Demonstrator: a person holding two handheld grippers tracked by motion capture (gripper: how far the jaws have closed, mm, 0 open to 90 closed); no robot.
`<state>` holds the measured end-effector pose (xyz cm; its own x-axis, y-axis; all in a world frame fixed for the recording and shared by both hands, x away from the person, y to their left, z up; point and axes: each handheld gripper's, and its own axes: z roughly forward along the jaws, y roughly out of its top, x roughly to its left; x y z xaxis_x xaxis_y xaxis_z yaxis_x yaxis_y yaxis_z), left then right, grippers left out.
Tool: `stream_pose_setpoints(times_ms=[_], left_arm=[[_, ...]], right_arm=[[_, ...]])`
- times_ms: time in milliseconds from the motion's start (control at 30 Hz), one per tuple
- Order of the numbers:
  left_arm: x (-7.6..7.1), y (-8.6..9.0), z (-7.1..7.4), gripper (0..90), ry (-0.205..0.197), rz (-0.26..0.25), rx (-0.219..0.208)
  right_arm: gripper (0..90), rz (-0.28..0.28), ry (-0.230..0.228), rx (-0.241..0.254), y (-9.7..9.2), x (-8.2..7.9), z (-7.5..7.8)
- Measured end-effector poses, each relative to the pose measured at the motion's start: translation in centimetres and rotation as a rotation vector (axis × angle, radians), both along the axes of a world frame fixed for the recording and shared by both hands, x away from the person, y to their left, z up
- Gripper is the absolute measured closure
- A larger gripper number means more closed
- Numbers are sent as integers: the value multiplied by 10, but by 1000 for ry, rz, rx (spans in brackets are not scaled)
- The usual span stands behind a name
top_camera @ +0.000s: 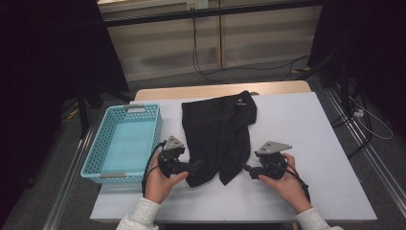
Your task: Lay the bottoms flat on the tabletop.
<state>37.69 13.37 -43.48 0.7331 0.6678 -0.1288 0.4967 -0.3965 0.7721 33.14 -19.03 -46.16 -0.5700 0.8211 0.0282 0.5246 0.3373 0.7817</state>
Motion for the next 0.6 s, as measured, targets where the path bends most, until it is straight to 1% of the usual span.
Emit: stream_pose_setpoints(times_ms=[67, 133, 200, 233, 300, 333, 367, 400, 433, 467, 500, 533, 600], left_arm=[[-1, -1, -1, 111, -3, -3, 4], [-2, -2, -2, 111, 4, 0, -3], [-2, -2, -3, 111, 1, -6, 4], [-3, -2, -3, 111, 5, -3, -1], [-3, -2, -3, 111, 2, -4, 2], [-3, -2, -3, 111, 2, -4, 2], [-3, -2, -3, 112, 5, -4, -2], [-3, -2, -3, 117, 5, -4, -2], [-4, -2, -3, 122, 2, -8, 2], [-4, -2, -3, 123, 2, -8, 2], [-4, -2, -3, 123, 0, -10, 3], [-4, -2, -3, 123, 0, -10, 3], [-4, -3, -3, 122, 2, -7, 2]], right_arm=[[329, -4, 0, 7, -1, 1, 0], [381, -23, -8, 9, -3, 3, 0], [394, -30, -8, 12, -4, 4, 0], [444, -41, -1, 16, -5, 8, -1], [466, -60, 6, 17, -5, 12, -3], [466, -60, 6, 17, -5, 12, -3], [499, -69, 16, 5, -3, 18, -4], [499, -69, 16, 5, -3, 18, -4], [548, -69, 26, 2, -2, 22, -5], [548, -69, 26, 2, -2, 22, -5], [585, -54, 32, -1, 1, 24, -7], [585, -54, 32, -1, 1, 24, -7], [651, -39, 24, -15, 5, 26, -9]])
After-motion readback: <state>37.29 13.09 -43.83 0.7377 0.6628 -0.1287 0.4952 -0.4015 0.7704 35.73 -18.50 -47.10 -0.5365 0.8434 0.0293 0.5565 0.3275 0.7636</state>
